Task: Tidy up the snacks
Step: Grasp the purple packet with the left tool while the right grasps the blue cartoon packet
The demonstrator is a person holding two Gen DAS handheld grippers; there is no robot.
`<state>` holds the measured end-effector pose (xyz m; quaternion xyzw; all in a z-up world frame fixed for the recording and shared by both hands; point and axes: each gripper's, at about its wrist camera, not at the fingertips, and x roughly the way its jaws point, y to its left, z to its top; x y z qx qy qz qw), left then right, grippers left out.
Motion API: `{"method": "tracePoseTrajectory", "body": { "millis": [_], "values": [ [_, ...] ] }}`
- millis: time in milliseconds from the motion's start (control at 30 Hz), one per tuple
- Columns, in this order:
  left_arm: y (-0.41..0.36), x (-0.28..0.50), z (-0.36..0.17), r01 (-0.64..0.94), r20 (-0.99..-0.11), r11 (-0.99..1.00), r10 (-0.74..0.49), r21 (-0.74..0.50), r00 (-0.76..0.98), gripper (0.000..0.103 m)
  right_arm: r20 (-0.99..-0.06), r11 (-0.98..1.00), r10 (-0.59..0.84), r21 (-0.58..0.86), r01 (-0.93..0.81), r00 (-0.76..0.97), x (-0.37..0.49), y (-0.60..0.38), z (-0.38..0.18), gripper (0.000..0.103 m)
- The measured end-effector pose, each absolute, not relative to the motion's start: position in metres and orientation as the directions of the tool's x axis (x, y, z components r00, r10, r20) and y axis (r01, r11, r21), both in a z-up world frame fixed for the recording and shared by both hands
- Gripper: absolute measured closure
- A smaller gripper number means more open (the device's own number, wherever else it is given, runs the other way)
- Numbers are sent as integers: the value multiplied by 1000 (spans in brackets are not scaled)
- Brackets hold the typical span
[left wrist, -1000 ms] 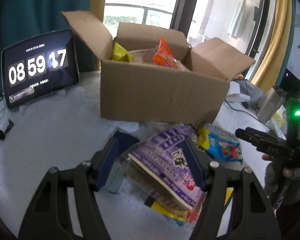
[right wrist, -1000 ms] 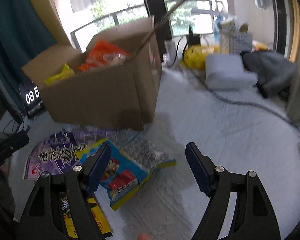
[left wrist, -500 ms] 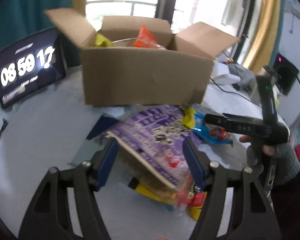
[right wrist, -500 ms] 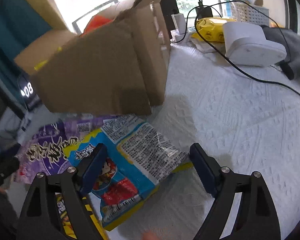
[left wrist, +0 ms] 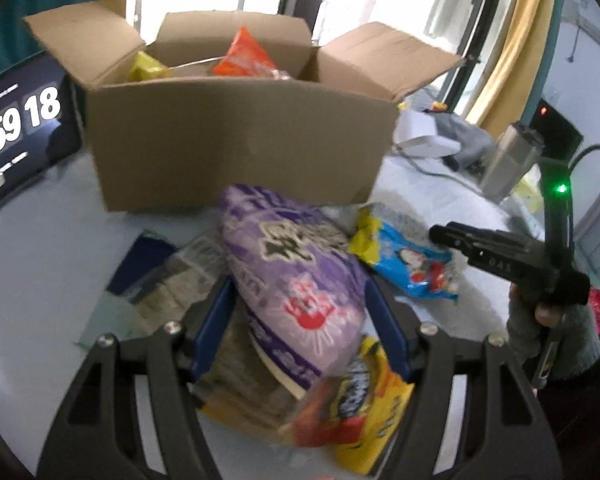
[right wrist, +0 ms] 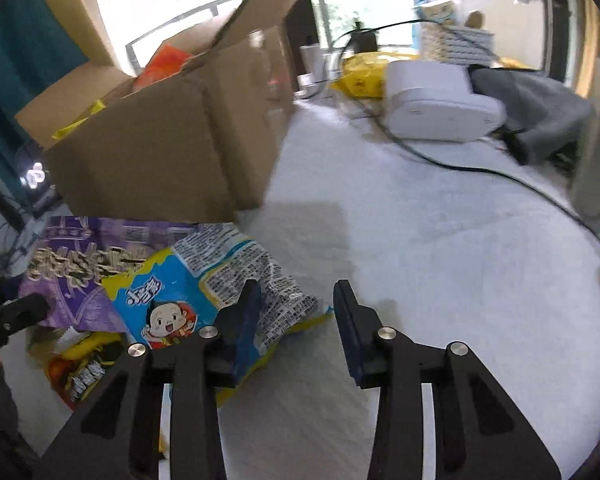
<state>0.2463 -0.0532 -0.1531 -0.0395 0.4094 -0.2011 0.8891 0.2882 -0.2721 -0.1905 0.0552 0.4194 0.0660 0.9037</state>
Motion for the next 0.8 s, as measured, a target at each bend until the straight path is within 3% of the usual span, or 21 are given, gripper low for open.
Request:
{"method": "tracePoseTrajectory", "body": {
  "millis": [133,333,500,633,667,733,800],
  "values": [
    [-62,252,-150,328,-687,903,-426,-278,589,35,-736,984,175,155,-88,654,275,-283,-180,63],
    [-88,279,-162,285,-754,923,-377,-258,538,35,-723,982,190,138,-131,664,273,-276,-173,60],
    [-91,297,-166,255,-724,896,-443,-363,528,35,-730,975,223,183,-129,646,280,-277,-178,37],
    [-89,311,-172,189,-712,882,-462,-432,529,36,-731,963,265,238,-128,629,282,-285,-181,30],
    [-88,312,-172,187,-700,876,-470,-445,537,41,-729,959,275,255,-124,627,283,-289,-182,29],
    [-91,317,-175,172,-722,883,-457,-436,519,76,-724,946,303,304,-108,619,286,-296,-187,29],
    [-93,319,-177,176,-724,886,-453,-428,521,84,-733,939,318,329,-95,602,289,-298,-193,29]
  ]
}}
